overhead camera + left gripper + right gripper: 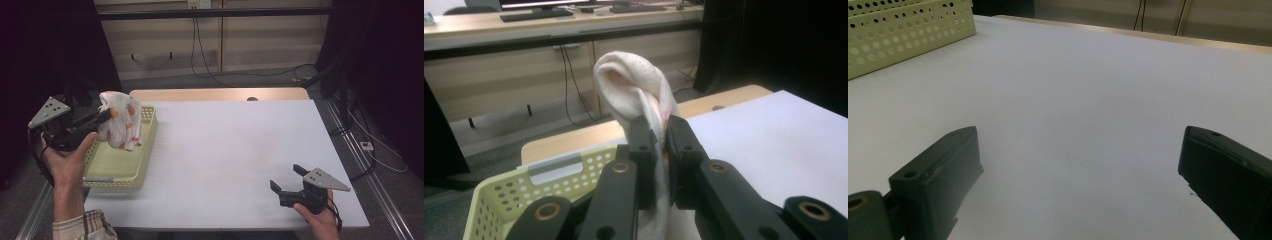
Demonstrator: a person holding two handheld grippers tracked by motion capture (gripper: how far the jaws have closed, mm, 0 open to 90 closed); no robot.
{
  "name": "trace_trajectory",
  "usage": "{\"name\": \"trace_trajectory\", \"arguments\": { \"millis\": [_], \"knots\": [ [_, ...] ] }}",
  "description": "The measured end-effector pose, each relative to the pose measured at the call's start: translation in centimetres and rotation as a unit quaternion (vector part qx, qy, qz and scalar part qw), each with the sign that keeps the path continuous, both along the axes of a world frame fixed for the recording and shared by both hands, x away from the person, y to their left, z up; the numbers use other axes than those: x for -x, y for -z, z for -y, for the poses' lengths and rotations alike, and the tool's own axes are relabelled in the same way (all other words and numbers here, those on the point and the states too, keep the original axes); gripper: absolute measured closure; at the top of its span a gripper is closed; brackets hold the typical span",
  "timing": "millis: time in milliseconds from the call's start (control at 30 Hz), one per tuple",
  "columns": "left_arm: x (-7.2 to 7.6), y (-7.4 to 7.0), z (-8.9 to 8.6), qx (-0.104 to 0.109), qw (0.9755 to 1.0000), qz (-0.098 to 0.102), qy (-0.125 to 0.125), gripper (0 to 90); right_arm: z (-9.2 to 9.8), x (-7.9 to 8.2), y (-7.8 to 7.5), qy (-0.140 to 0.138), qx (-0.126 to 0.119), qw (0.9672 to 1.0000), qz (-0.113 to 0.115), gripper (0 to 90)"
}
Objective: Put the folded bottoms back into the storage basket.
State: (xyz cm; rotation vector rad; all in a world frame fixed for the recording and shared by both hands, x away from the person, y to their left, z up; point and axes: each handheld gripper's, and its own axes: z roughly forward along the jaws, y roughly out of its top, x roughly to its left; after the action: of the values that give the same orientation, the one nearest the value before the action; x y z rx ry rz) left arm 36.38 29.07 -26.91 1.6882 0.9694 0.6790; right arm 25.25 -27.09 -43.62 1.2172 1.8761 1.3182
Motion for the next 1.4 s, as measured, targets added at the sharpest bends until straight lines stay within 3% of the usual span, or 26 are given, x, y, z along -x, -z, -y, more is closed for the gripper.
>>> {"name": "trace_trajectory", "arguments": {
  "millis": [800,1100,1400],
  "knots": [
    [-2.7,3.4,-1.2,-0.019,0.9982,-0.056,0.003,83.4,0.0,0.0,0.0,-0.001,0.002,1.0,0.0,3.2],
    [-3.4,4.3,-0.9,-0.039,0.996,-0.079,0.015,83.3,-0.1,0.0,0.0,-0.001,0.001,1.0,0.0,3.2],
    [-4.3,5.6,-0.6,-0.045,0.9937,-0.1,0.021,83.3,-0.1,0.0,0.0,-0.001,0.0,1.0,-0.001,3.2]
  ]
}}
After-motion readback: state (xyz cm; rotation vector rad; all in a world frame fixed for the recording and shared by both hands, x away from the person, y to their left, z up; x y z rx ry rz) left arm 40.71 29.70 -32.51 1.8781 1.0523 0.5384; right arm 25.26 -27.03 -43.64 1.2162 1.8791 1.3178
